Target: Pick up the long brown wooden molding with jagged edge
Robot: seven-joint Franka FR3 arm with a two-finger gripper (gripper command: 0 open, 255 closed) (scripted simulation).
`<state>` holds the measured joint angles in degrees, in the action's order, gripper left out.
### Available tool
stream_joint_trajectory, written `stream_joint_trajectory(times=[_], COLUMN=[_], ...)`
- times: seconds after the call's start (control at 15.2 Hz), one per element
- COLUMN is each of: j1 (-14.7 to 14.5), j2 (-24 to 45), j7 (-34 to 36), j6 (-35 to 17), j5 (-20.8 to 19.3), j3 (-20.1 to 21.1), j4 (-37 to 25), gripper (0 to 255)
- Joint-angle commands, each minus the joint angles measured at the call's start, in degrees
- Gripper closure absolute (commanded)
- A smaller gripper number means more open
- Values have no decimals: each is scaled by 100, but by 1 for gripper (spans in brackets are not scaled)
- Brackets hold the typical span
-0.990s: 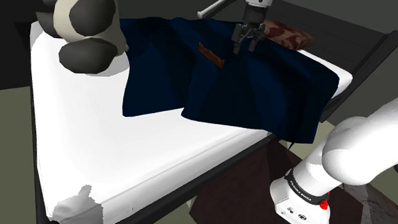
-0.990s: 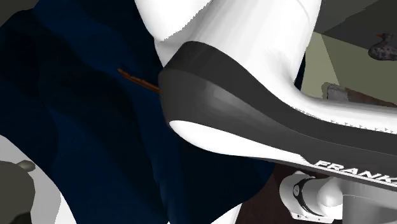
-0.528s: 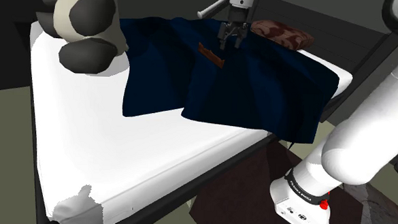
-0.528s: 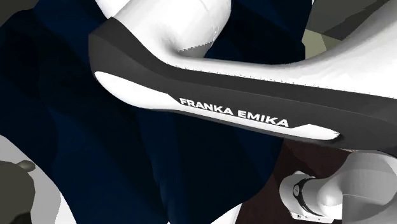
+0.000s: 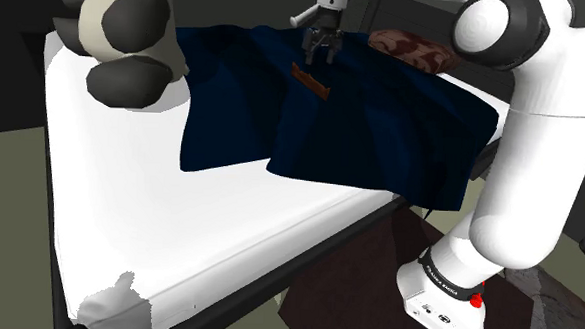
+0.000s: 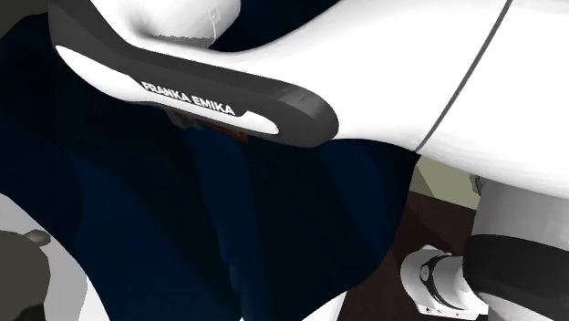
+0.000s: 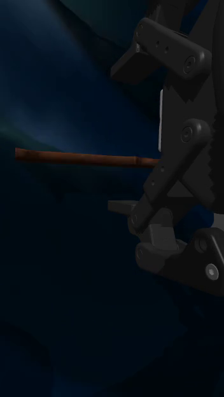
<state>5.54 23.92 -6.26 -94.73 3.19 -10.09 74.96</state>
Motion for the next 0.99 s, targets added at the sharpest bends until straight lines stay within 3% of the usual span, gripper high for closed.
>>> stream_joint_trajectory(times=[0.0, 0.13, 0.59, 0.79, 0.86, 0.92], j1=[95, 239, 189, 185, 184, 183], j2=[586, 1337, 1212, 1207, 1197, 1190], j7=[-35, -60, -73, -74, -74, -74], j6=[200, 582, -43, -90, -97, -100], j5=[101, 209, 194, 194, 193, 192], j3=[17, 45, 50, 50, 50, 49], j4=[-786, -1921, -1168, -1116, -1099, -1089], gripper=[0, 0, 0, 0, 255, 255])
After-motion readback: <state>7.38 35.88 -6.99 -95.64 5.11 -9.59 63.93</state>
